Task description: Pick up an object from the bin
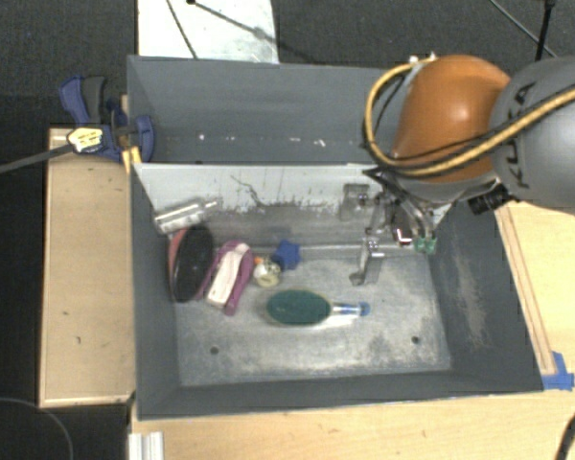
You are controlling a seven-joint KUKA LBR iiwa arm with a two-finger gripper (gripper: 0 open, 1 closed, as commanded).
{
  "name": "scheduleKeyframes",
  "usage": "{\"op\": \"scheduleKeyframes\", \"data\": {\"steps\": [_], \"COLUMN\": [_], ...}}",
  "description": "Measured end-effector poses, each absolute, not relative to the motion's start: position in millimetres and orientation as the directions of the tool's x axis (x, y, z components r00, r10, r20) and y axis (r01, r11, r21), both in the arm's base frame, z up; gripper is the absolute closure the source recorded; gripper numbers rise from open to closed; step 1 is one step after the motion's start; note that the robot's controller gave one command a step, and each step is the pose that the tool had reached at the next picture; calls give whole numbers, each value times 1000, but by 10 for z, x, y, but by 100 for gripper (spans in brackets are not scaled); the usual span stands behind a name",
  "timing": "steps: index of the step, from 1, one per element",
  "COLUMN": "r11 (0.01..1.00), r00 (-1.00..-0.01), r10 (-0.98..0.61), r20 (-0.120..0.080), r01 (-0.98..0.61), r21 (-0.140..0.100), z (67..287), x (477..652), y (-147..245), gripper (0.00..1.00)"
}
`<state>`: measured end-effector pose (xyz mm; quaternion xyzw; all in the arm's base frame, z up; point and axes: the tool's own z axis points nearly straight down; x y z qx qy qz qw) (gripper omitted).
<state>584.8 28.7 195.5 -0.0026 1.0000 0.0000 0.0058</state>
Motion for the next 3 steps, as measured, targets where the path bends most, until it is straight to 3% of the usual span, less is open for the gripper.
{"op": "scheduleKeyframes", "data": {"steps": [1,2,3], "r11": [997,997,998], "r00": [-997,-997,-998], "r10": [78,79,64], "r20": [6,-2,-12], "r01": [78,79,64], "r21": [0,1,2], "z": [658,702,2258], "x": [5541,5569,5787], "y": [486,479,486], "gripper": [0,100,100]}}
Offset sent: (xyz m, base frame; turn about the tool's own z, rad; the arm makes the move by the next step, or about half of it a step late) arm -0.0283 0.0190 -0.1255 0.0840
